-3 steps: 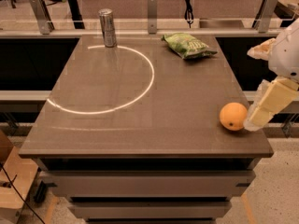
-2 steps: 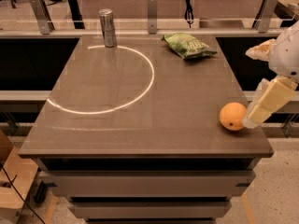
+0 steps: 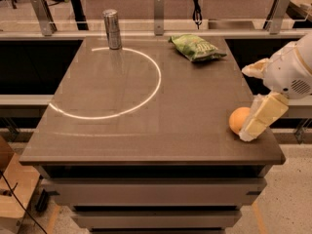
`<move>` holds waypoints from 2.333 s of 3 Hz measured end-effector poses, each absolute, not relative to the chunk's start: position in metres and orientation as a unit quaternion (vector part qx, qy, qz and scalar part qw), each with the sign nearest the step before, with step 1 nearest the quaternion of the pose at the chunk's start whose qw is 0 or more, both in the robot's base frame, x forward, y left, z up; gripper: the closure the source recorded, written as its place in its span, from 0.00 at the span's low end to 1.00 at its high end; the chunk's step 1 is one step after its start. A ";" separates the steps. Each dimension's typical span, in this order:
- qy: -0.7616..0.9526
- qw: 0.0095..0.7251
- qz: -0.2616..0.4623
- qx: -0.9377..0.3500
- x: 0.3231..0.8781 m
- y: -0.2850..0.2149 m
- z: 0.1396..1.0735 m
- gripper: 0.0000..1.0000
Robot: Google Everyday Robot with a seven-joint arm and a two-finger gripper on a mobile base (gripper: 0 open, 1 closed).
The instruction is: Move orange near redbull can
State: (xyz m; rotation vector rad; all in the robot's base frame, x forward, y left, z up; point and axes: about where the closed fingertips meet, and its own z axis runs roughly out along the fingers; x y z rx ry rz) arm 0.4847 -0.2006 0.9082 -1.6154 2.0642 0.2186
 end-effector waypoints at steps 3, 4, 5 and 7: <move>0.794 0.243 0.094 -0.549 0.479 -0.227 0.850 0.18; 0.797 0.250 0.100 -0.540 0.481 -0.231 0.845 0.41; 0.795 0.258 0.108 -0.538 0.482 -0.227 0.844 0.65; 0.777 0.303 0.113 -0.540 0.504 -0.207 0.900 1.00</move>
Offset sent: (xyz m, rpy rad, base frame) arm -0.0089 -0.0301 -0.0698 -0.0057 0.0690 -0.1323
